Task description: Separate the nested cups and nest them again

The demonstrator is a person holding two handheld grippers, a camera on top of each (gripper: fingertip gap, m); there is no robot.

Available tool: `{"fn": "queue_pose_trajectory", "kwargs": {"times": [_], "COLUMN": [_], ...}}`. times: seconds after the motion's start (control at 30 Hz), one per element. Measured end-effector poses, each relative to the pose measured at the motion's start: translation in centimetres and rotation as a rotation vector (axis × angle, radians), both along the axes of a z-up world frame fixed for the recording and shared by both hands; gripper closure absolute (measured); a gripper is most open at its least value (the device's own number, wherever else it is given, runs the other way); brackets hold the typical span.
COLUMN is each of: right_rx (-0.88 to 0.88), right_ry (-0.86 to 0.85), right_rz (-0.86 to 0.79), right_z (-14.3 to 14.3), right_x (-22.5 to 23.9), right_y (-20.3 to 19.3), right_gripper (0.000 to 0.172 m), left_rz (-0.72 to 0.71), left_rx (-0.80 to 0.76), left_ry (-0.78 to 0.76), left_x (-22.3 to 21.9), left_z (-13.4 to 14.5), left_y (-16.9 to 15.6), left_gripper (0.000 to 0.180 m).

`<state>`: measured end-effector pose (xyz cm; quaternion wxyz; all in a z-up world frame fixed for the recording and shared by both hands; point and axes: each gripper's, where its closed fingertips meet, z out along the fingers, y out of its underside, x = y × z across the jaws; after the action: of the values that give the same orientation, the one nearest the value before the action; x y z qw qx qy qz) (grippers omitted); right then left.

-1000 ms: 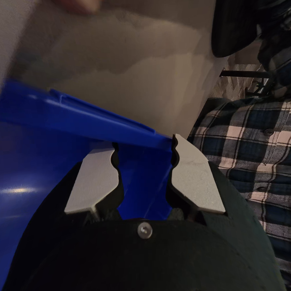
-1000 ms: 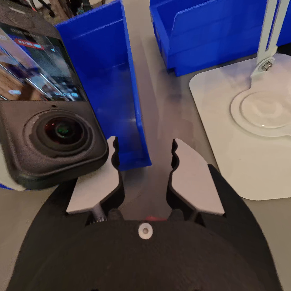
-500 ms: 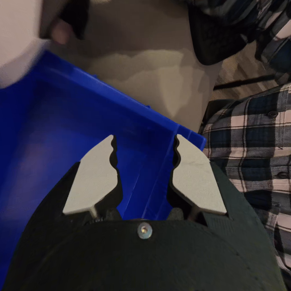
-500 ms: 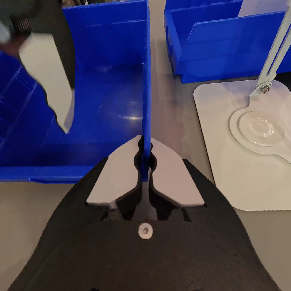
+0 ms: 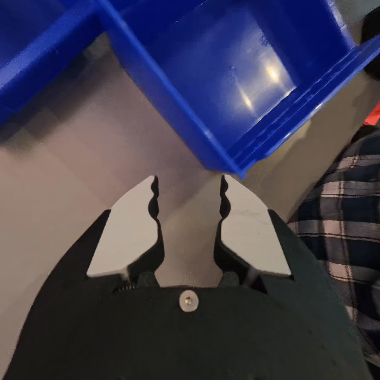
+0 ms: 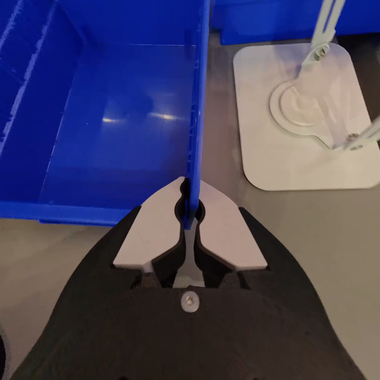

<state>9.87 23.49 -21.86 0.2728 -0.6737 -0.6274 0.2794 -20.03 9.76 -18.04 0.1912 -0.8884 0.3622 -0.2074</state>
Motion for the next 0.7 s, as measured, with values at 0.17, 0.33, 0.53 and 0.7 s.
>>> {"fn": "queue_pose_trajectory", "kwargs": {"times": [0.17,0.33,0.53,0.7], "right_rx": [0.003,0.020,-0.001,-0.029], "right_ry": [-0.056,-0.114,-0.134,-0.146], "right_rz": [-0.014,-0.020,-0.087,-0.160], "right_z": [-0.1,-0.2,-0.2,-0.2], "right_x": [3.3,7.7,14.6,20.2], "right_y": [1.1,2.0,2.3,2.2], "right_gripper": [0.169,0.169,0.169,0.169], "left_rz": [0.079,0.171,0.291,0.302], "left_rx": [0.101,0.127,0.011,0.008], "left_ry": [-0.018,0.112,0.240,0.214], "left_x": [-3.3,-8.8,-15.4,-15.7], "left_z": [0.9,-1.2,-7.8,-9.5], "left_y": [1.0,1.0,-1.1,-1.6], "left_gripper": [0.122,0.117,0.114,0.115]}}
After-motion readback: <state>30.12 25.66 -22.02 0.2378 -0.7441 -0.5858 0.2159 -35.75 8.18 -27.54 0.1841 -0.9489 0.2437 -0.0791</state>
